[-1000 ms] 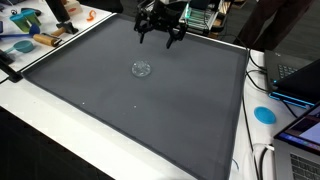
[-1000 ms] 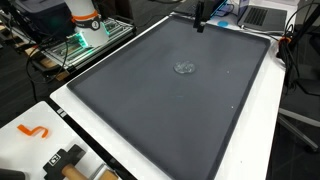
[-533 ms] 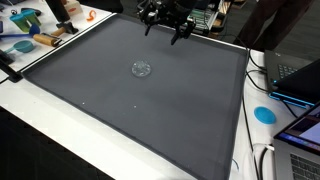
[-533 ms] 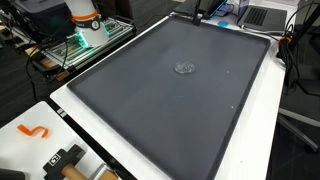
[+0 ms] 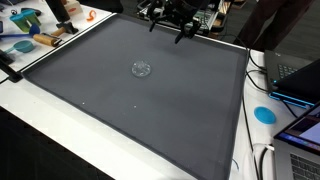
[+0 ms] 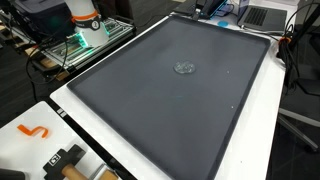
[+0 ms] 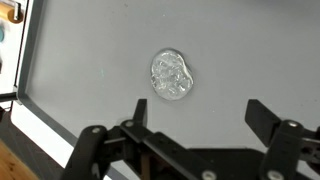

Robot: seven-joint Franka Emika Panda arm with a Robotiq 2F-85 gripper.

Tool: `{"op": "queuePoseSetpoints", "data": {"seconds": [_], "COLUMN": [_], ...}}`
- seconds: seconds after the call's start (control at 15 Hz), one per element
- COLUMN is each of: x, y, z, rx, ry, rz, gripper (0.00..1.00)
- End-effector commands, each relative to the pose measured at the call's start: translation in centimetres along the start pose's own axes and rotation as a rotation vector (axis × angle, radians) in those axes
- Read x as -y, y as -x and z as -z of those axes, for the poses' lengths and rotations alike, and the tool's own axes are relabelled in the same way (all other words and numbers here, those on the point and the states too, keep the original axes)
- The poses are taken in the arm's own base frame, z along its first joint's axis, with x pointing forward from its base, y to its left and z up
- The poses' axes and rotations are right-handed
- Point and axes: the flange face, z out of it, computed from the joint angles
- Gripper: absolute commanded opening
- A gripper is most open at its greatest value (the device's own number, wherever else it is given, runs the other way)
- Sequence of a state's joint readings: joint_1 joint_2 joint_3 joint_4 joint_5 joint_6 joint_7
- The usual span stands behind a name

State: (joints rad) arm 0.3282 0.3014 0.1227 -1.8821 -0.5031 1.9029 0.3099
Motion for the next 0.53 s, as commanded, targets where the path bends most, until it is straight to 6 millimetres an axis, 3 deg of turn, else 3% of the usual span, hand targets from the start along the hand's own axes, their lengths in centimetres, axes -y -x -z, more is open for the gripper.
{"op": "queuePoseSetpoints", "data": {"seconds": [0.0, 0.47], "x": [0.4, -1.6], "y": [-0.2, -1.2], "z": [0.5, 1.4], "rx": [0.025, -0.009], "ry": [0.009, -0.013], "rz": [-0.031, -0.082], "gripper": [1.0, 1.0]}}
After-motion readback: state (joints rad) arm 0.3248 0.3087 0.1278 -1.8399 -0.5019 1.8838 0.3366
